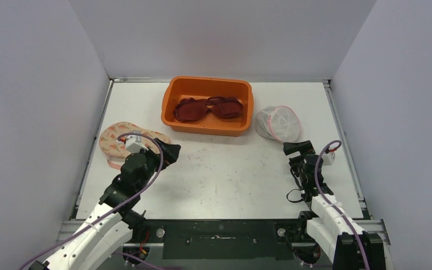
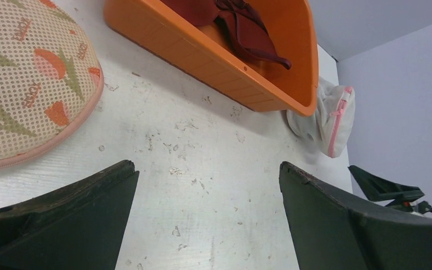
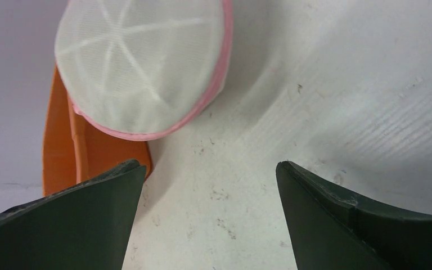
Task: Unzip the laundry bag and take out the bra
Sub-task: Place the bin at the center of the board.
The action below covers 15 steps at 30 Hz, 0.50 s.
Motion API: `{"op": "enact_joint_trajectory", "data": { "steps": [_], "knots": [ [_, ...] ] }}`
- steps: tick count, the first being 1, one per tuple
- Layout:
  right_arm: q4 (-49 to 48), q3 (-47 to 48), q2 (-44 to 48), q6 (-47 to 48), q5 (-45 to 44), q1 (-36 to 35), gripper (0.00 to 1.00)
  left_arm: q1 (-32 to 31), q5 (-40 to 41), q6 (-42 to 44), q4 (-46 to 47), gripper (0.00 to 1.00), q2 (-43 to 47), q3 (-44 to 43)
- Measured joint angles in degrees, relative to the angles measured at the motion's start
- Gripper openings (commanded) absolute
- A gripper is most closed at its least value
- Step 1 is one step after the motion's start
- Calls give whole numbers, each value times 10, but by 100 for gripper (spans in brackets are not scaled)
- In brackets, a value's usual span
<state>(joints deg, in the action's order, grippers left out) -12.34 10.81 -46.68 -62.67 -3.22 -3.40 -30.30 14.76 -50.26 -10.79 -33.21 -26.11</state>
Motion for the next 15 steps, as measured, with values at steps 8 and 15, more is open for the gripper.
{"op": "enact_joint_trajectory", "data": {
  "steps": [8, 15],
  "knots": [
    [-238, -40, -162, -59, 73, 64, 98, 0, 1, -26, 11, 97, 14, 31],
    [-400, -34, -317, -99, 96, 83, 82, 0, 11, -47, 20, 98, 31, 60]
  ]
}}
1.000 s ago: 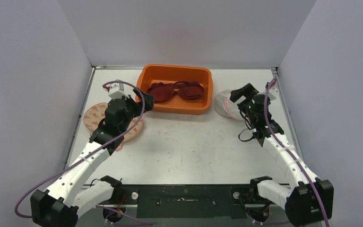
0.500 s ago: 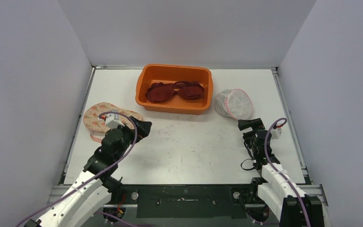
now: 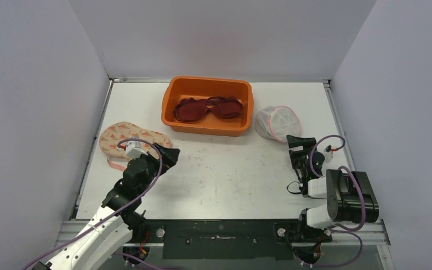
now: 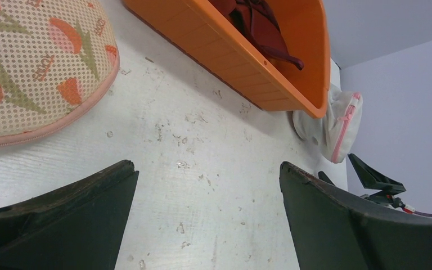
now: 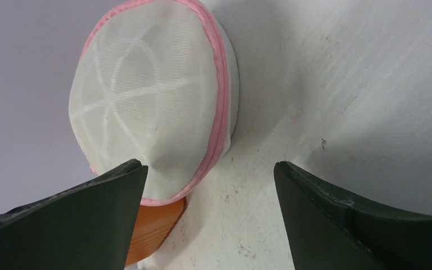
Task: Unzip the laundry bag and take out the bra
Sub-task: Place the bin at the center of the board, then move the laundry bag to the center of the board.
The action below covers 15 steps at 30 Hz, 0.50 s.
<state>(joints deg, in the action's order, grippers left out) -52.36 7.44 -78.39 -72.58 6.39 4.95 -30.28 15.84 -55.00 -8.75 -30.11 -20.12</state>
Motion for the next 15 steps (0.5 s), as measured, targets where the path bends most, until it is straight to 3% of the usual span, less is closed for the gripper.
{"op": "enact_joint_trajectory", "data": {
  "steps": [4, 10, 15],
  "knots": [
    [-73, 6, -76, -19, 13, 0, 71, 0, 0, -4, 3, 98, -5, 1],
    [-125, 21, -104, -20, 33, -1, 50, 0, 0, -7, 14, 98, -16, 1],
    [-145, 32, -104, -16, 46, -2, 24, 0, 0, -9, 19, 99, -27, 1]
  ]
}}
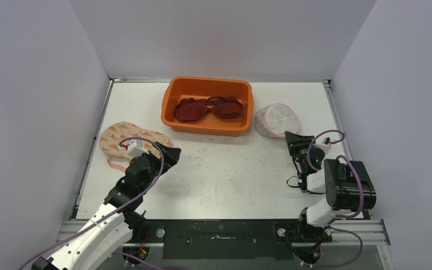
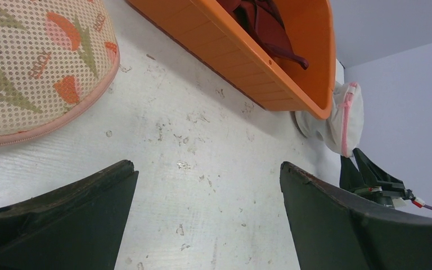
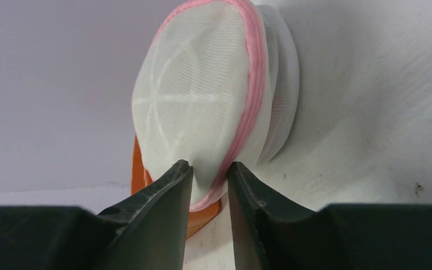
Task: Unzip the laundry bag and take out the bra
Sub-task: Move the laundry bag to the center of the board.
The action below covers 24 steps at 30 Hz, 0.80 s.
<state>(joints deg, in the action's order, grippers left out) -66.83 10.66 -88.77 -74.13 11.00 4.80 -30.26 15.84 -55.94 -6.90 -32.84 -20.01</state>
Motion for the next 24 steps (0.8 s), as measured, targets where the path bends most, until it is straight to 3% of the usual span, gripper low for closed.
{"op": "enact_joint_trajectory", "data": {
  "steps": [4, 9, 16, 24],
  "knots": [
    [-3, 9, 2, 3, 16, 0, 6, 0, 0, 0, -1, 99, 2, 0],
    [69, 18, 78, 24, 27, -5, 5, 0, 0, 0, -10, 99, 14, -3],
    [338, 108, 316, 135, -8, -77, 5, 0, 0, 0, -23, 99, 23, -16],
    [581, 223, 448, 252, -49, -193, 5, 1, 5, 16, -69, 99, 22, -60]
  ]
}}
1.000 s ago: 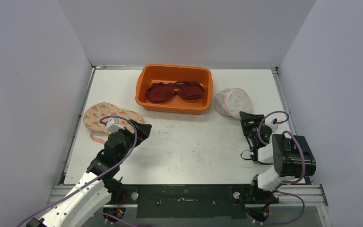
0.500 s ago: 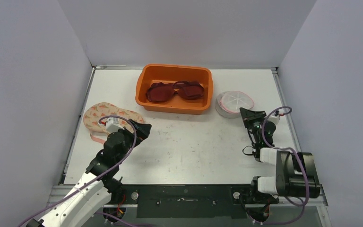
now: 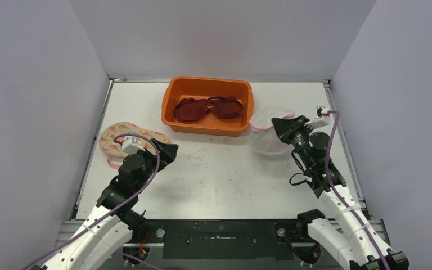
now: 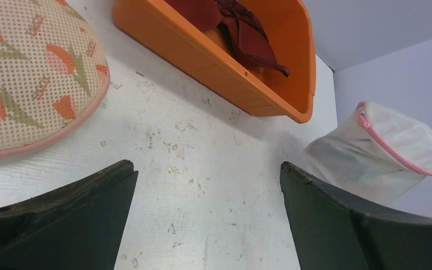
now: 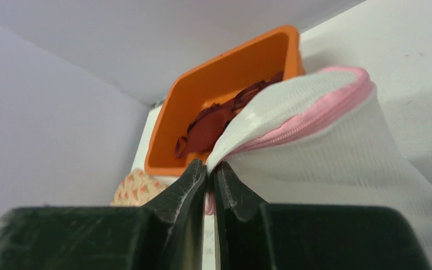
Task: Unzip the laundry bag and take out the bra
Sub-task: Move the laundry bag to the center of the board.
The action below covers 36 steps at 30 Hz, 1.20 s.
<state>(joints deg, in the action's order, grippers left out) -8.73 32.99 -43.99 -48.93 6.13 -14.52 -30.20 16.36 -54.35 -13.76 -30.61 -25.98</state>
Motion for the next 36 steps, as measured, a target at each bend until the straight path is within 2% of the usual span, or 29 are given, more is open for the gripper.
{"op": "enact_joint_trajectory", "data": {
  "steps": [4, 7, 11, 17, 24, 33, 35, 36],
  "knots": [
    [109, 95, -16, 68, 37, -62, 5, 0, -15, 46, 1, 99, 2, -14],
    [158, 150, -43, 113, 108, -100, 5, 0, -36, 77, 3, 99, 2, -23],
    [188, 172, -79, 152, 190, -157, 5, 0, -59, 101, 6, 99, 16, -35],
    [211, 172, -145, 200, 275, -254, 5, 0, -82, 131, 24, 100, 82, -37],
    [214, 134, -192, 239, 281, -260, 5, 0, -120, 133, 34, 100, 98, -26],
    [180, 58, -205, 249, 250, -243, 6, 0, -188, 73, 33, 100, 104, 74],
    [178, 54, -205, 247, 243, -236, 16, 0, -204, 50, 44, 100, 101, 106],
    [178, 54, -205, 246, 240, -233, 27, 0, -210, 43, 47, 100, 99, 118]
  ]
}}
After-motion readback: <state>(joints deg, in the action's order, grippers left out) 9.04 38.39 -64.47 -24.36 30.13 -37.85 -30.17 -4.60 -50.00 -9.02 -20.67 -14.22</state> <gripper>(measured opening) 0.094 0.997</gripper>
